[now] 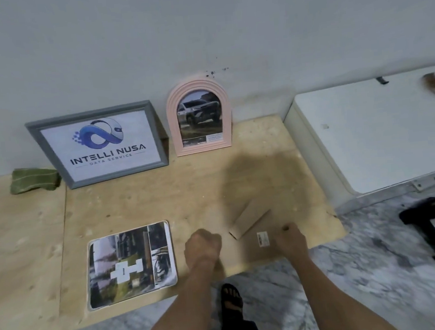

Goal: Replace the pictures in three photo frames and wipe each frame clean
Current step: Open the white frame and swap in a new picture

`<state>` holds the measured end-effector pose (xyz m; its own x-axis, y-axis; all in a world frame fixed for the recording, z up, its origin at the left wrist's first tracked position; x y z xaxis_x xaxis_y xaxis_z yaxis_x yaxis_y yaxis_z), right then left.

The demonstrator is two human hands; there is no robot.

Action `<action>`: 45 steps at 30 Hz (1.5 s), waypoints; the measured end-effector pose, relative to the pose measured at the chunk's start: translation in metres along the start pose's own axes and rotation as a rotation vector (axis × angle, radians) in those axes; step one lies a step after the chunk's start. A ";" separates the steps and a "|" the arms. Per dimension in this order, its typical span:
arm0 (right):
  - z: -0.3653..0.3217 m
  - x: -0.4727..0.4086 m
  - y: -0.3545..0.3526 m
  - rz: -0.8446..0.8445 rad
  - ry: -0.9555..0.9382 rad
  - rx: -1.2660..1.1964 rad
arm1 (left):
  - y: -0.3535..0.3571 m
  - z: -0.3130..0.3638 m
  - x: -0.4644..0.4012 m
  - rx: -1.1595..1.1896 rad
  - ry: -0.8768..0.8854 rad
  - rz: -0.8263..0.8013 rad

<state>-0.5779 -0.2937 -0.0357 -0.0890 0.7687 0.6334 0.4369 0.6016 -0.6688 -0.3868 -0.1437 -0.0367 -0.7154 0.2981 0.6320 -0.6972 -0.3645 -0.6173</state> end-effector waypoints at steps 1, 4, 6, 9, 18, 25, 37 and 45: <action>0.002 -0.003 0.000 0.001 0.009 -0.037 | -0.002 -0.001 -0.001 0.037 -0.043 0.012; 0.008 -0.008 -0.005 0.018 0.030 -0.092 | -0.012 -0.004 -0.007 0.148 -0.075 0.004; 0.002 -0.006 -0.003 0.000 0.043 -0.216 | -0.028 -0.010 -0.013 0.237 -0.075 0.011; -0.023 0.008 0.021 -0.099 0.020 -0.365 | -0.065 -0.029 -0.020 0.418 -0.082 0.053; -0.104 0.077 0.167 -0.327 -0.118 -0.297 | -0.186 -0.170 -0.042 0.622 -0.159 0.203; -0.122 0.129 0.215 -0.255 -0.149 -0.231 | -0.218 -0.250 -0.046 0.709 -0.267 0.211; -0.129 0.143 0.223 -0.241 -0.129 -0.196 | -0.236 -0.250 -0.041 0.657 -0.155 0.175; -0.127 0.145 0.225 -0.215 -0.119 -0.241 | -0.234 -0.254 -0.043 0.602 -0.143 0.156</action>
<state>-0.3794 -0.0743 -0.0446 -0.2995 0.6585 0.6905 0.5945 0.6948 -0.4047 -0.2050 0.1527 -0.0380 -0.7640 0.0963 0.6380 -0.4077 -0.8384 -0.3617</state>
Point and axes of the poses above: each hand's wrist, its own x-axis away from the middle knuckle, its own y-axis out of the palm, z = x × y, the point moved 5 cm from there along -x, towards the middle knuckle, and after that the axes turned 3 degrees about x, right-handed, at the moved point
